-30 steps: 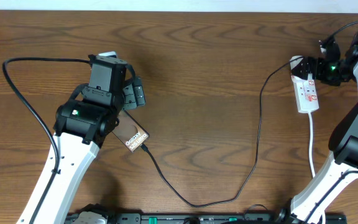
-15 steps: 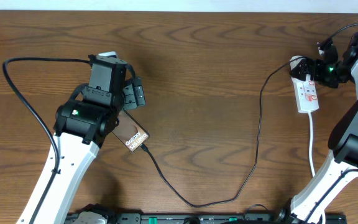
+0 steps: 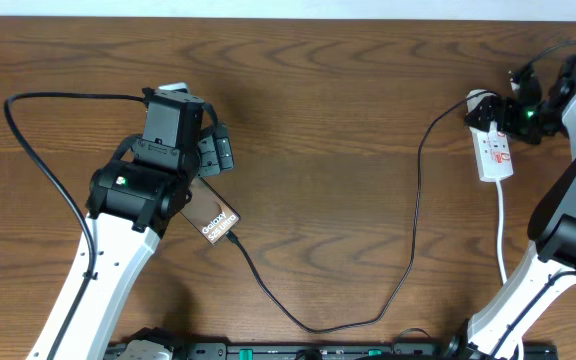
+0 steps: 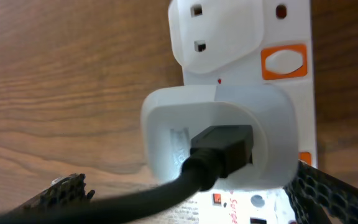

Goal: Plug charger to phone and switch on socket
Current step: 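Press the orange switch beside the plugged socket with the right gripper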

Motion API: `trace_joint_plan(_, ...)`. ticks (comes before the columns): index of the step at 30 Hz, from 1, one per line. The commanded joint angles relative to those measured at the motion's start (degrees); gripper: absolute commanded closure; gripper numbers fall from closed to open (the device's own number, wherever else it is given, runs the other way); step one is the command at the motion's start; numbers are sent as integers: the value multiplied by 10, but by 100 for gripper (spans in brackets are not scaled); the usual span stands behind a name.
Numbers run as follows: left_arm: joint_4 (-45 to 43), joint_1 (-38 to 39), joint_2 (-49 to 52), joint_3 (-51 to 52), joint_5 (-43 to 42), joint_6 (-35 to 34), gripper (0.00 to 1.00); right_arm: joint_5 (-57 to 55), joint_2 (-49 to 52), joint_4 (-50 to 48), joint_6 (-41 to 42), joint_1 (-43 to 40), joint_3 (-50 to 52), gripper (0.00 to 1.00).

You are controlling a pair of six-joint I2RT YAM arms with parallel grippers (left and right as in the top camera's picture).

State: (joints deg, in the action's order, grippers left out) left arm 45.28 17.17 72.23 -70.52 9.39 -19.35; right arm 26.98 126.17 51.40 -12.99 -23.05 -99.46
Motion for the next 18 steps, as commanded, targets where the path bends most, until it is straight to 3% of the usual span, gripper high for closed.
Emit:
trace_joint_plan(1,2,2,0,-11,12,9,5,7,6,-12,15,11,27,1)
trace_joint_plan(18,2,2,0,-11,12,9,5,58,6,-1,34,31,36,1)
